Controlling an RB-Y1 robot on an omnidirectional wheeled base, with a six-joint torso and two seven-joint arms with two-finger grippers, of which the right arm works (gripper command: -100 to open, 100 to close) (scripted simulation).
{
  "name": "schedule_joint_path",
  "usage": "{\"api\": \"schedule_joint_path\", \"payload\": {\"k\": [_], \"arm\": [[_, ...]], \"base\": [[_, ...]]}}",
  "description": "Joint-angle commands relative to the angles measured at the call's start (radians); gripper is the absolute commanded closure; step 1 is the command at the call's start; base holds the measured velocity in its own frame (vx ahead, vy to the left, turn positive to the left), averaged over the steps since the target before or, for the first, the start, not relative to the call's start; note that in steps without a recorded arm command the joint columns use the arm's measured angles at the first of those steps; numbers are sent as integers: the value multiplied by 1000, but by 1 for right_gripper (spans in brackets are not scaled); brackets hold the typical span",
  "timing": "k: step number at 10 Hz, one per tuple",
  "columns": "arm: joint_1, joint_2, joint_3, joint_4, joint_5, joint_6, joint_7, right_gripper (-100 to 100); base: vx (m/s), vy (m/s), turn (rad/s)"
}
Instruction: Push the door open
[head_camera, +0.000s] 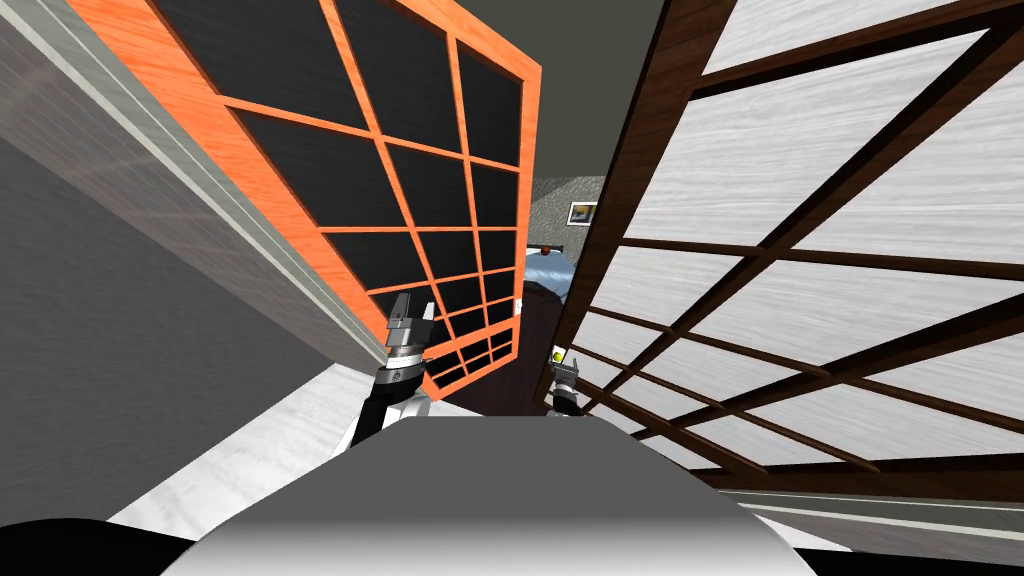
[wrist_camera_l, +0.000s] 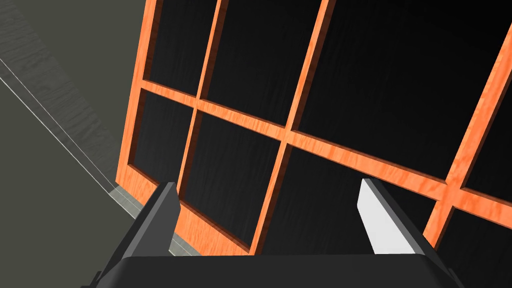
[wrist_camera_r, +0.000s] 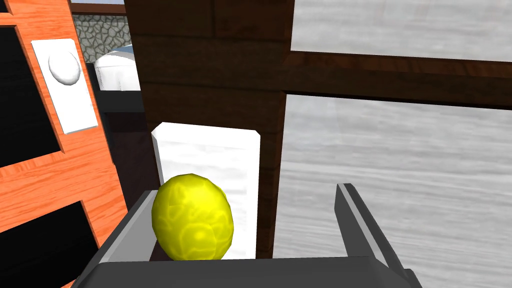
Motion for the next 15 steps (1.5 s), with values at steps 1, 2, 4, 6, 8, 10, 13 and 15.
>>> {"api": "schedule_joint_path", "payload": {"k": [1, 2, 4, 6, 8, 10, 13, 15], "arm": [[-1, -29, -32, 2, -6, -24, 3, 100], [-1, -29, -32, 2, -6, -24, 3, 100], [-1, -29, -32, 2, -6, -24, 3, 100], [-1, -29, -32, 2, -6, -24, 3, 100], [-1, -29, -32, 2, -6, -24, 3, 100], [-1, -8, -41, -4, -17, -13, 8, 100], [-13, -14, -85, 11, -39, -29, 17, 100], [-18, -17, -103, 17, -48, -36, 21, 100]], "base": [[22, -1, 4], [18, 0, -11], [5, 0, 2], [0, -13, -1], [2, 4, 19], [64, 20, 171], [61, -17, 98], [56, -24, 53]]}}
